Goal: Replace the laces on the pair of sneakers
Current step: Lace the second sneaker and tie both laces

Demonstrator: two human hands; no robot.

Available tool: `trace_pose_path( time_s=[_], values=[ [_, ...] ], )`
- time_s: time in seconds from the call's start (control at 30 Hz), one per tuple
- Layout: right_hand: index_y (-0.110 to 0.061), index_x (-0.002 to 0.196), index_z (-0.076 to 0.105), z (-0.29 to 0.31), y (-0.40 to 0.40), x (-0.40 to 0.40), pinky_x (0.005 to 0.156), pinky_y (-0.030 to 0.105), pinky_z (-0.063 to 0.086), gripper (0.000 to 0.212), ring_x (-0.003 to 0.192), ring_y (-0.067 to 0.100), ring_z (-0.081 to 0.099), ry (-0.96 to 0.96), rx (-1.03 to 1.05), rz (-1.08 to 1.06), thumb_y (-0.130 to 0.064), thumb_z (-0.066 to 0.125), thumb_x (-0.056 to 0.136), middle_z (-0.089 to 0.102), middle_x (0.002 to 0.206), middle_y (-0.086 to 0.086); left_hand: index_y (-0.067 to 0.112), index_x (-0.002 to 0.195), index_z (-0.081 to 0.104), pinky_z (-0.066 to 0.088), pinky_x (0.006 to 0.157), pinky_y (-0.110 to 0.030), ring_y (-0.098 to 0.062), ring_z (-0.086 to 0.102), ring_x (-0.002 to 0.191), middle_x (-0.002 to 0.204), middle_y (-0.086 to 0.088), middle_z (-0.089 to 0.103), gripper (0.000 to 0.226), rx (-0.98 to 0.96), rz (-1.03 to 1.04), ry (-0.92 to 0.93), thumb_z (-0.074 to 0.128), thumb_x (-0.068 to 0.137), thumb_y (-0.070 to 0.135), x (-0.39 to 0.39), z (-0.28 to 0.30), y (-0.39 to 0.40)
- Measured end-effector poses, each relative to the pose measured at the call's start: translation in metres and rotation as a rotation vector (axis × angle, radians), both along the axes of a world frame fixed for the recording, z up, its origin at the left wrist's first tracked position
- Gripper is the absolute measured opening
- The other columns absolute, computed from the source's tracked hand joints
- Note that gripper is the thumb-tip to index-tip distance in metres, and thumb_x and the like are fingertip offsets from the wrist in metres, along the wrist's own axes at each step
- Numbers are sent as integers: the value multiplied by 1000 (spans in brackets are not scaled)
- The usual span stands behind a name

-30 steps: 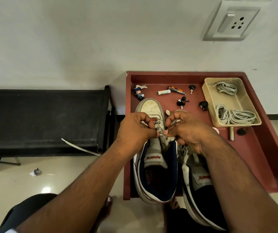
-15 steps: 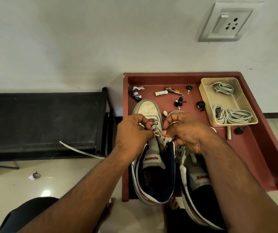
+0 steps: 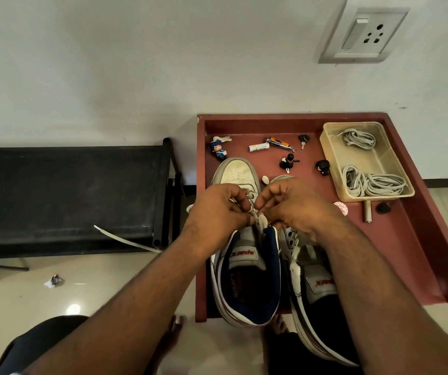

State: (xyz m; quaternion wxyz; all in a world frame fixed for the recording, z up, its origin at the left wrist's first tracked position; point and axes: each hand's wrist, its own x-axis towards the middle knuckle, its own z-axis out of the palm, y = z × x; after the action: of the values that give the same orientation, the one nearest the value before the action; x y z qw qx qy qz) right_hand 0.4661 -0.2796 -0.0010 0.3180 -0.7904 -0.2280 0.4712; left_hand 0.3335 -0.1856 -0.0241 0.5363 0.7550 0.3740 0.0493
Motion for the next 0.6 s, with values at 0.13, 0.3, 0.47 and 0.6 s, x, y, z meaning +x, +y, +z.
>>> trace_pose_path(
  time_s=[0.13, 0.3, 0.47, 0.6],
  values=[
    [-18, 72, 68, 18, -19, 27, 56, 22, 45, 28, 68, 12, 64, -413, -119, 112, 9, 66, 79, 68, 73, -1, 22, 83, 69, 57, 70, -21, -5, 69, 70, 76, 5, 71, 20, 81, -66, 108, 80, 77, 7, -1, 5, 9],
    [-18, 81, 75, 52, -60, 63, 78, 33, 52, 18, 84, 22, 65, -590, -419, 179, -1, 73, 77, 71, 85, 4, 25, 83, 69, 59, 73, -25, -5, 68, 72, 77, 6, 70, 23, 122, -74, 119, 79, 76, 5, -2, 7, 8],
    [-32, 101, 74, 23, -18, 6, 95, 36, 48, 22, 100, 10, 57, -582, -142, 408, -23, 77, 80, 59, 98, -14, 25, 91, 71, 58, 74, -23, -5, 67, 77, 81, 8, 68, 24, 136, -81, 122, 79, 78, 7, 0, 7, 7],
    [-28, 76, 73, 14, -13, 14, 80, 31, 51, 11, 82, 8, 62, -568, -125, 410, -19, 75, 81, 67, 83, -12, 24, 92, 72, 56, 72, -18, -3, 67, 75, 81, 7, 70, 24, 125, -87, 114, 78, 78, 7, -3, 7, 9]
  ],
)
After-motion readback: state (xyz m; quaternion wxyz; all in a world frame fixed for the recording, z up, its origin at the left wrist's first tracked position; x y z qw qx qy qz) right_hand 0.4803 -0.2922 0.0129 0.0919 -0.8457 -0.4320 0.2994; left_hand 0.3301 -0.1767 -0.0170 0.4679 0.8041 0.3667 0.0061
